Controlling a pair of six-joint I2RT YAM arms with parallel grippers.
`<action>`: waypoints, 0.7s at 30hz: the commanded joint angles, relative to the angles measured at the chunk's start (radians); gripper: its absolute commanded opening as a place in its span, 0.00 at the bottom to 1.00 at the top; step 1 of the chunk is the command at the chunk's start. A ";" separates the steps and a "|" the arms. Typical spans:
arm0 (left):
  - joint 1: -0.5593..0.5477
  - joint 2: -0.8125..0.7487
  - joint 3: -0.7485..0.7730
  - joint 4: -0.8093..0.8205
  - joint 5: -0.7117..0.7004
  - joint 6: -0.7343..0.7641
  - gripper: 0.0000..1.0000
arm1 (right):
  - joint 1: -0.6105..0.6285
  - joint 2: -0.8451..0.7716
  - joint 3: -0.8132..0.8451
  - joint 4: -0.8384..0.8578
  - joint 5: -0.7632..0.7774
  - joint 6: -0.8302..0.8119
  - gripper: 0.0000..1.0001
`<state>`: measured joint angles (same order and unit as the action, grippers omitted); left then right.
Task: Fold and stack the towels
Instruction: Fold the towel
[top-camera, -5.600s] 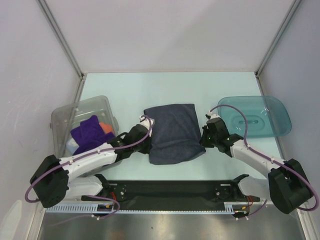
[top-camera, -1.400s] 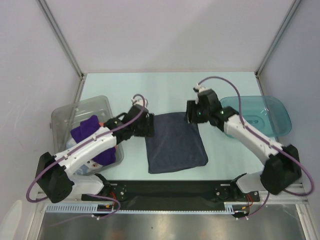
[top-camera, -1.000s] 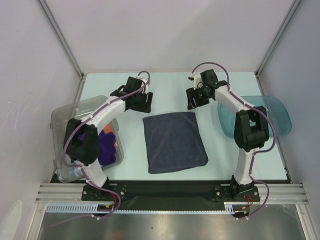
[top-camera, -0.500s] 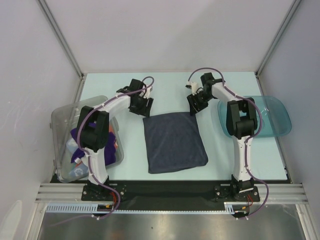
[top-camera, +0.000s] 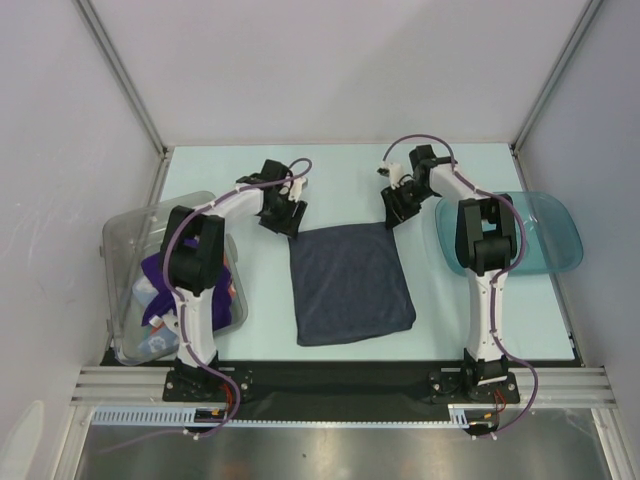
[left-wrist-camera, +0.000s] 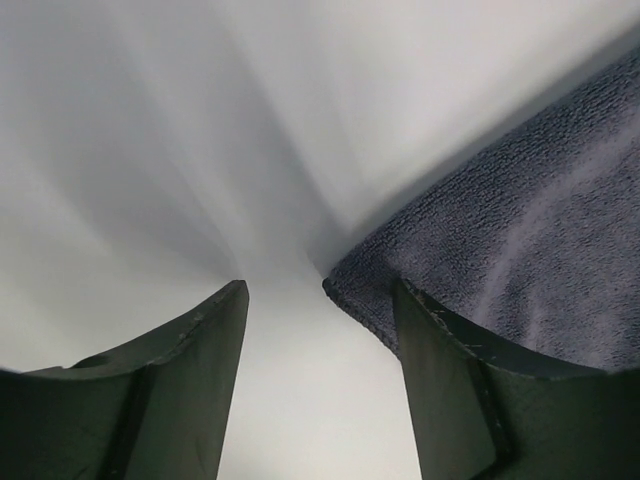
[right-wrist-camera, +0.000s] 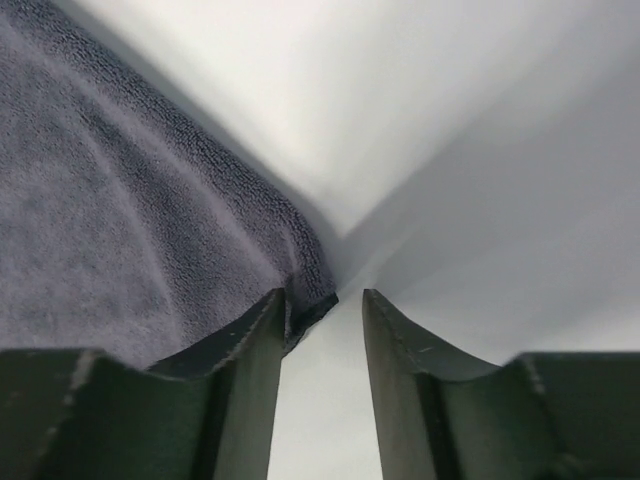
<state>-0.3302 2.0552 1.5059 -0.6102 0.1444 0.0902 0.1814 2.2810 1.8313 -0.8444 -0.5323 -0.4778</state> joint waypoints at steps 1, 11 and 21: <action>0.010 0.011 0.051 -0.003 0.038 0.046 0.64 | -0.005 -0.006 0.049 0.001 -0.009 -0.021 0.44; 0.010 0.060 0.071 -0.017 0.093 0.074 0.54 | -0.003 0.032 0.112 -0.024 -0.051 -0.053 0.46; 0.017 0.069 0.076 -0.016 0.078 0.077 0.46 | -0.003 0.087 0.160 -0.081 -0.061 -0.088 0.45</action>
<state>-0.3222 2.1052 1.5524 -0.6193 0.1951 0.1425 0.1799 2.3566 1.9564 -0.8864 -0.5816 -0.5350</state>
